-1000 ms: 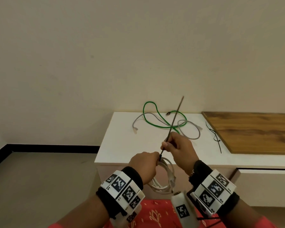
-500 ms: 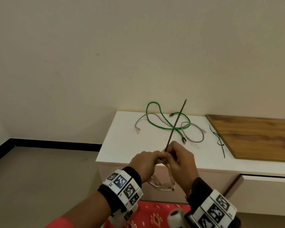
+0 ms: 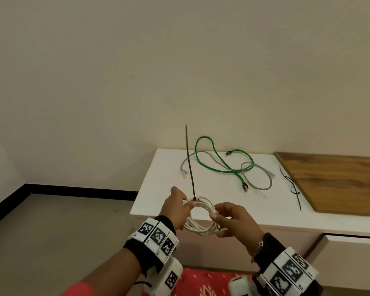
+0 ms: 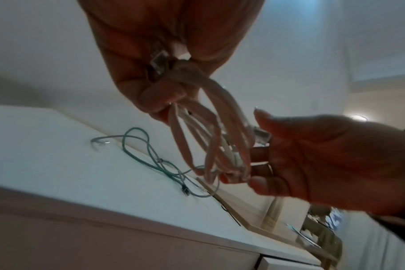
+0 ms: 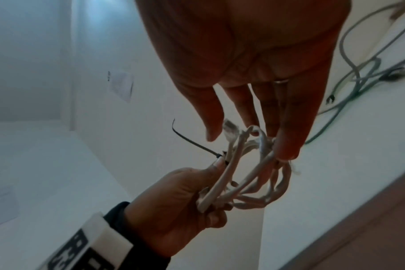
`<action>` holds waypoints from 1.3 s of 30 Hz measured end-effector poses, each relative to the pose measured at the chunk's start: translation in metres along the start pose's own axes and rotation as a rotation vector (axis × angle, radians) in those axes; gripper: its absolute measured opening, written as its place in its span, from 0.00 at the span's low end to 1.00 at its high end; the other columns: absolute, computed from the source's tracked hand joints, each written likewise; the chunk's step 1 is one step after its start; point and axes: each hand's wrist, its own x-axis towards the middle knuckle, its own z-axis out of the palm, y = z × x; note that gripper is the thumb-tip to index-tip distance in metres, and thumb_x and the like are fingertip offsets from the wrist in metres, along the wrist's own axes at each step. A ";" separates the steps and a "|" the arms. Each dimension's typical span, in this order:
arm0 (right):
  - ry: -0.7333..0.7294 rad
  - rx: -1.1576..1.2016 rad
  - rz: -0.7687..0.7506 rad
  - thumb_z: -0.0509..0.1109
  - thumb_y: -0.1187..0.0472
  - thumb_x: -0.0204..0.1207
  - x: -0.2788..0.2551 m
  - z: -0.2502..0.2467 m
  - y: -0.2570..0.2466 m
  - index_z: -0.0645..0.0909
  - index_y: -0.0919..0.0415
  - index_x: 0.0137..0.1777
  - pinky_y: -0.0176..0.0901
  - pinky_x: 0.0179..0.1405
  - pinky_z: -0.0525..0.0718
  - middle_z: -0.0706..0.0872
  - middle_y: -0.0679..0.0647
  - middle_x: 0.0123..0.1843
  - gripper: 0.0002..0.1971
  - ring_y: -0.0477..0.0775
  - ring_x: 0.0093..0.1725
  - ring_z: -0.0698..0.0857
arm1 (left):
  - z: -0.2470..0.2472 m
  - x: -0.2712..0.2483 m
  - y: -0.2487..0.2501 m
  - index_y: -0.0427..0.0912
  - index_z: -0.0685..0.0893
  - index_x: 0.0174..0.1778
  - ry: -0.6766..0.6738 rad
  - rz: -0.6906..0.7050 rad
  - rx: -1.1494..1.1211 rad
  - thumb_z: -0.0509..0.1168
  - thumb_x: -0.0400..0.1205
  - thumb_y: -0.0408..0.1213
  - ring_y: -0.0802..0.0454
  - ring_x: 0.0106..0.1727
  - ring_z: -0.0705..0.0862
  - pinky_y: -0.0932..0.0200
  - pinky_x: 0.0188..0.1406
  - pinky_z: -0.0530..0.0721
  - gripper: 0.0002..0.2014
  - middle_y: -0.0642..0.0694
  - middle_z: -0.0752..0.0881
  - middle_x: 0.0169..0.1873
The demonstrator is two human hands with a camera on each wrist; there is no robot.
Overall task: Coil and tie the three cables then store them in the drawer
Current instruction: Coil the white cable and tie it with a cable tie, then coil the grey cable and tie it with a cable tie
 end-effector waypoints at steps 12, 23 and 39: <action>-0.164 0.180 0.223 0.66 0.66 0.78 0.128 0.069 -0.006 0.77 0.72 0.54 0.41 0.37 0.86 0.75 0.58 0.32 0.09 0.51 0.30 0.77 | -0.054 0.083 -0.078 0.36 0.76 0.37 0.154 -0.291 -0.320 0.57 0.83 0.28 0.46 0.22 0.78 0.63 0.12 0.82 0.09 0.40 0.76 0.30; -0.178 -0.057 0.251 0.65 0.72 0.76 0.192 0.097 0.029 0.77 0.63 0.39 0.37 0.31 0.82 0.77 0.55 0.34 0.06 0.51 0.33 0.77 | -0.034 0.108 -0.141 0.37 0.81 0.58 0.290 -0.158 -0.110 0.66 0.77 0.26 0.42 0.46 0.81 0.52 0.47 0.81 0.14 0.37 0.82 0.50; -0.059 -0.284 0.089 0.67 0.70 0.74 0.198 0.098 0.056 0.85 0.66 0.56 0.53 0.57 0.84 0.80 0.48 0.31 0.12 0.57 0.44 0.81 | -0.026 0.094 -0.145 0.41 0.72 0.71 0.235 -0.015 0.301 0.59 0.83 0.40 0.47 0.62 0.77 0.59 0.59 0.75 0.20 0.41 0.73 0.64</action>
